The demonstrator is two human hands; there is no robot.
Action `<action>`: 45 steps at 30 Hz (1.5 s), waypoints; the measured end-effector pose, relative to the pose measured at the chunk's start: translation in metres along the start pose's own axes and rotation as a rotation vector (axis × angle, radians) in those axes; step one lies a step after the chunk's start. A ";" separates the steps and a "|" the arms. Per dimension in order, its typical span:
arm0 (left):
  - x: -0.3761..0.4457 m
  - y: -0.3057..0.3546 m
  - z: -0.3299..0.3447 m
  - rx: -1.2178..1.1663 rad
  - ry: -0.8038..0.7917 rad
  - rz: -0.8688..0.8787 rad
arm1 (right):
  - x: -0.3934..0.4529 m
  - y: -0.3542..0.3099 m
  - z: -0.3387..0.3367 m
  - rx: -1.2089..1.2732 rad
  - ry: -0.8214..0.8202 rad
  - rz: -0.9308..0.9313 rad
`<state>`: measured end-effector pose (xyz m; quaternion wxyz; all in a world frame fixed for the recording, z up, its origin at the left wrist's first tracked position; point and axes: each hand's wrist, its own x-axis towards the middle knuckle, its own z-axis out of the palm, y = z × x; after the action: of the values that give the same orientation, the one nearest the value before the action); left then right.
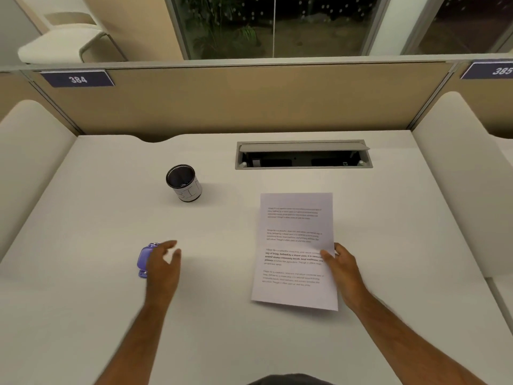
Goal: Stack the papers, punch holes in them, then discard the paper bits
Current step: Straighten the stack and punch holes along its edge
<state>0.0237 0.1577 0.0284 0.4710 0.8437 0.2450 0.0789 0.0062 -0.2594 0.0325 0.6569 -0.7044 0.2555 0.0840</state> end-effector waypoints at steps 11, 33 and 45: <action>0.061 -0.031 -0.046 0.161 0.050 -0.237 | 0.002 -0.011 0.005 0.017 -0.013 -0.057; 0.054 0.003 -0.004 -0.219 -0.052 -0.243 | 0.000 -0.006 0.012 0.042 -0.045 -0.039; -0.003 0.053 0.084 -0.353 -0.186 -0.217 | 0.005 -0.006 0.002 -0.015 -0.014 -0.054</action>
<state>0.0701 0.0697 0.0276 0.6377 0.7205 0.2724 -0.0088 0.0133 -0.2590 0.0354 0.6555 -0.7153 0.2311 0.0728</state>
